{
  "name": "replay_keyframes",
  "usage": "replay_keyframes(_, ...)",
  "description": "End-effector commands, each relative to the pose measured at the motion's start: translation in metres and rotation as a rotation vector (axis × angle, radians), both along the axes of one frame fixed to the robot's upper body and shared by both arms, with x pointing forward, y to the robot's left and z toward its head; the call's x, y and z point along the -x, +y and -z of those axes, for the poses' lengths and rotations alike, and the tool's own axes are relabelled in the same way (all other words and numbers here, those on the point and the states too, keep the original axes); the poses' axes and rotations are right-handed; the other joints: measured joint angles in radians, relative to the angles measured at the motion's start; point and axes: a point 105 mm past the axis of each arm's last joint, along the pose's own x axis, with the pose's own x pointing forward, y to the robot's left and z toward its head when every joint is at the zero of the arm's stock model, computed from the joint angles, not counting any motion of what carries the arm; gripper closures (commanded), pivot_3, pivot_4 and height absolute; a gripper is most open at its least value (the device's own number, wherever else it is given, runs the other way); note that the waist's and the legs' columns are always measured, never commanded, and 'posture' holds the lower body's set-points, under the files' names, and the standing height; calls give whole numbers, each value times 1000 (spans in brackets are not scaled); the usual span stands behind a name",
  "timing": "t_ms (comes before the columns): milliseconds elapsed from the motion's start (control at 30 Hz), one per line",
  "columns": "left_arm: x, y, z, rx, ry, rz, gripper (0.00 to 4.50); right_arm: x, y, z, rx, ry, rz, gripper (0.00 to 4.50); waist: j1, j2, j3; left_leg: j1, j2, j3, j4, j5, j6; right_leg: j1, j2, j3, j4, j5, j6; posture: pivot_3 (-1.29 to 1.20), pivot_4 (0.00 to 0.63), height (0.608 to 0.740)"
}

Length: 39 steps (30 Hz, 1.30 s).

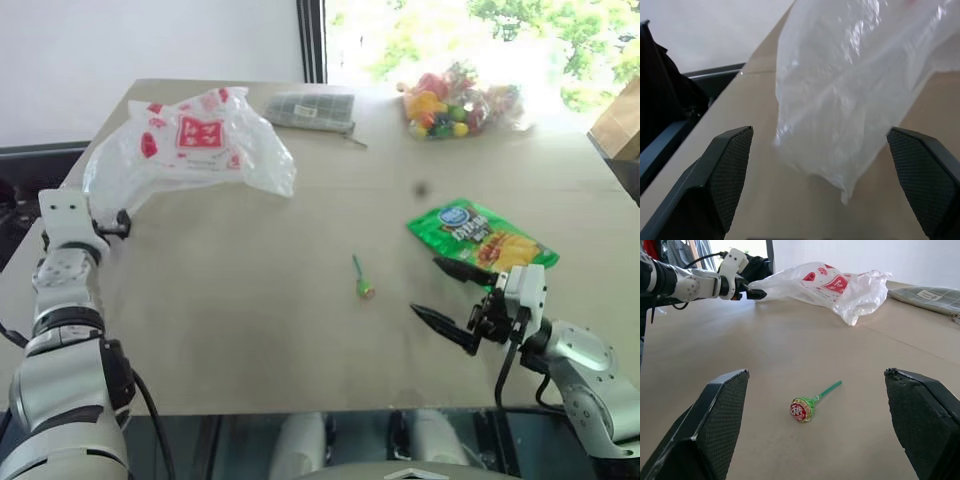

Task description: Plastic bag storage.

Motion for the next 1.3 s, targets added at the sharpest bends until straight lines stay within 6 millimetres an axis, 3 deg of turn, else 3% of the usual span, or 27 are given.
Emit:
replay_keyframes(33,-1,5,-20,-31,-49,-9,943,0,-2,-7,-8,-44,12,0,0,0,0,0,0,0,0,0,0,0,0,0,0,0,0,0,150,740)
replay_keyframes(133,-3,2,-19,-39,-37,11,2437,0,-1,-8,-11,-48,9,0,-2,0,0,0,0,1,0,0,0,-1,0,1,1,0,0,0,150,740)
replay_keyframes(267,-3,-1,-12,24,-56,19,4048,-1,1,-11,-18,-57,-1,0,-3,0,0,-1,0,2,0,0,0,-3,1,2,1,0,0,0,150,740)
replay_keyframes(333,-6,-9,-10,90,-109,71,4451,-1,1,-11,-15,-57,-5,0,-2,0,0,-1,0,2,0,0,0,-3,1,2,1,0,0,0,150,740)
replay_keyframes(433,-13,-28,-7,156,-162,188,4451,-5,-2,-7,19,-59,15,0,1,0,0,-1,0,2,0,0,0,-3,0,2,1,0,0,0,150,740)
replay_keyframes(500,-21,-55,-4,200,-193,351,4451,-14,-5,0,82,-38,72,0,1,0,0,-1,0,3,1,0,0,-3,0,2,2,0,0,0,150,740)
replay_keyframes(567,-23,-97,5,220,-188,587,4451,-19,0,1,101,10,88,0,-2,0,0,-1,0,4,2,0,0,-3,0,3,2,0,0,0,150,740)
replay_keyframes(700,-3,-162,11,282,-178,853,4451,-21,20,8,167,79,37,0,-16,1,0,-1,1,5,2,0,-1,-5,0,5,4,0,0,0,150,740)
replay_keyframes(833,21,-203,5,352,-154,976,4451,-27,38,15,177,162,-3,0,-27,1,0,-1,2,4,1,1,-2,-6,1,7,5,0,0,0,150,740)
replay_keyframes(1000,38,-217,-3,403,-166,959,4451,-41,70,33,301,197,-91,0,-27,1,0,2,2,4,2,2,-3,-6,0,9,11,0,-1,0,150,740)
replay_keyframes(1100,46,-214,-5,430,-187,910,4451,-50,89,43,326,210,-101,0,-27,1,0,2,2,4,3,2,-3,-6,0,10,13,0,-1,0,150,740)
replay_keyframes(1300,62,-216,-13,455,-224,883,4451,-71,88,52,334,215,9,0,-20,1,0,-2,1,5,3,2,-3,-10,-1,10,13,0,-1,0,150,740)
